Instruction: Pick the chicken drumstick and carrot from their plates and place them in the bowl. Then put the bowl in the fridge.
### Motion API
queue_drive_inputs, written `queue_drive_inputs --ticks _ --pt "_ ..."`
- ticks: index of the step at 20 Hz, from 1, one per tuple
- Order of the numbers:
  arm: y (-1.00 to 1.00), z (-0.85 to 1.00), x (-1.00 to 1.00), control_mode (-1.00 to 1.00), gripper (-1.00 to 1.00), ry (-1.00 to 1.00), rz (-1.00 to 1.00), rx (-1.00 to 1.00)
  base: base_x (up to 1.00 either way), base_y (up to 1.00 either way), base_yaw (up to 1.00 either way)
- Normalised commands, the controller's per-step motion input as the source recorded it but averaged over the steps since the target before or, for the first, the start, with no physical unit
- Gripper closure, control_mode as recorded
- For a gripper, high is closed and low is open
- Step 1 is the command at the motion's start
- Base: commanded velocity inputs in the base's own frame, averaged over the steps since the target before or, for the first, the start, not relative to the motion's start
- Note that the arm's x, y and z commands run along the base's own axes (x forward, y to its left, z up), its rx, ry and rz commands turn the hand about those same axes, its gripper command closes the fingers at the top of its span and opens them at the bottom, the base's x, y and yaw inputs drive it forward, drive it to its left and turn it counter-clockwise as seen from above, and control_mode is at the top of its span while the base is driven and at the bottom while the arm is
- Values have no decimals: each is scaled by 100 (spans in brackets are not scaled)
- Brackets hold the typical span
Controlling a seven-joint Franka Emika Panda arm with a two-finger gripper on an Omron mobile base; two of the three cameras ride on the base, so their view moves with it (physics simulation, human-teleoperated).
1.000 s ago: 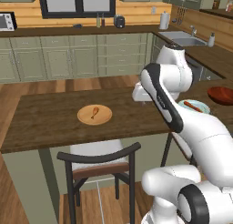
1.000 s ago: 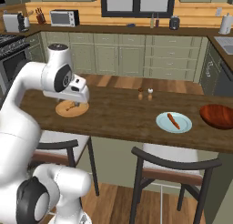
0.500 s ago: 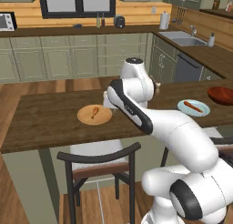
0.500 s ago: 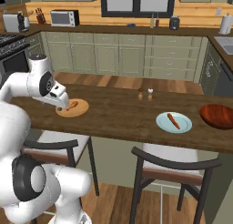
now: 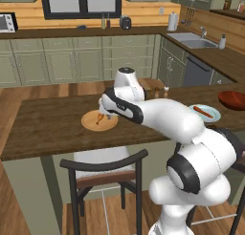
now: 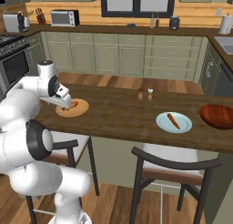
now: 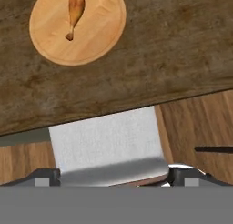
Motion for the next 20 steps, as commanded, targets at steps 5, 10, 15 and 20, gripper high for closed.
queue_drive_inputs --ticks 5,10,15,20 --pt "13 -20 65 -100 -100 0 0 0 0 0 0" --pt "1 -29 53 -100 -100 0 0 0 0 0 0" --pt "7 -36 54 -100 -100 0 0 0 0 0 0" --pt "20 -35 62 -100 -100 2 0 -1 0 0 0"
